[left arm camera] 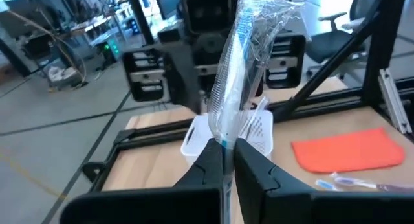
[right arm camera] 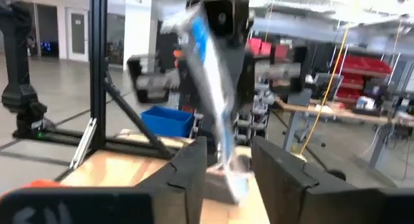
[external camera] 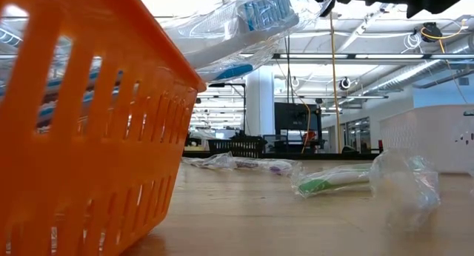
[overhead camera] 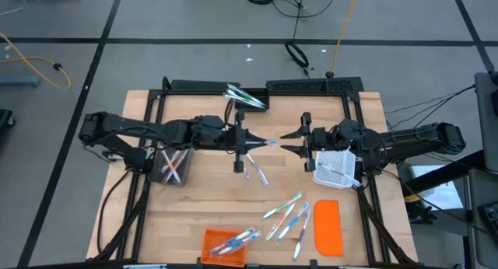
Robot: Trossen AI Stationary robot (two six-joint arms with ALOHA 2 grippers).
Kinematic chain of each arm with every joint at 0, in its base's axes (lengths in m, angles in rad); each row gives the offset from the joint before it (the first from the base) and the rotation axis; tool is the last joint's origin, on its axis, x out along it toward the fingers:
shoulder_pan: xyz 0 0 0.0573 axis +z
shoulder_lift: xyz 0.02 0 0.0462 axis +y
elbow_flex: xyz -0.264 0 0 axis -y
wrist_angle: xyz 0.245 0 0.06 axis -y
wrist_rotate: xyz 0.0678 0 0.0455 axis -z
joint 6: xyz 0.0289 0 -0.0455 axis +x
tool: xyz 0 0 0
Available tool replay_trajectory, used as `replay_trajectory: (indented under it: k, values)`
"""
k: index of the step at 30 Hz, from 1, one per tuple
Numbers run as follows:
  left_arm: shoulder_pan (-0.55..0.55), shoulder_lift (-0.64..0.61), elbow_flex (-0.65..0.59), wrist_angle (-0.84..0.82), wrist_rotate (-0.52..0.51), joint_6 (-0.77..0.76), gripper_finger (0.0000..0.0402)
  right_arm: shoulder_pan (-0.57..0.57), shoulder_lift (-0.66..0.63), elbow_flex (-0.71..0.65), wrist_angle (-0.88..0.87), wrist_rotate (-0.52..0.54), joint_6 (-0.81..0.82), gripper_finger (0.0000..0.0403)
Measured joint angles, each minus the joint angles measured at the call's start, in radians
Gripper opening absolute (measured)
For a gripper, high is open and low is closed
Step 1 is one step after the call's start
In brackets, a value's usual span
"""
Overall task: Pick & Place Toothbrushes
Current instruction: Put the blue toothbrush into the orange bin
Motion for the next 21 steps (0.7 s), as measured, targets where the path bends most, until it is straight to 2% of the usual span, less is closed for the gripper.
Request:
replay_trajectory:
  k: [5,10,15,21]
  values:
    - [0.000,0.044,-0.001,0.048,0.012,0.000,0.0018,0.000,0.043,0.001,0.067,-0.003,-0.006,0.0155]
    - [0.000,0.059,-0.001,0.066,0.012,0.016,0.0006,0.000,0.061,0.000,0.112,-0.003,-0.006,0.0176]
    - [0.000,0.059,-0.001,0.088,0.012,0.015,0.0019,0.000,0.094,0.000,0.180,-0.005,-0.005,0.0180]
    - [0.001,0.059,-0.001,0.088,0.012,0.024,0.0008,0.000,0.161,0.000,0.270,-0.007,-0.002,0.0173]
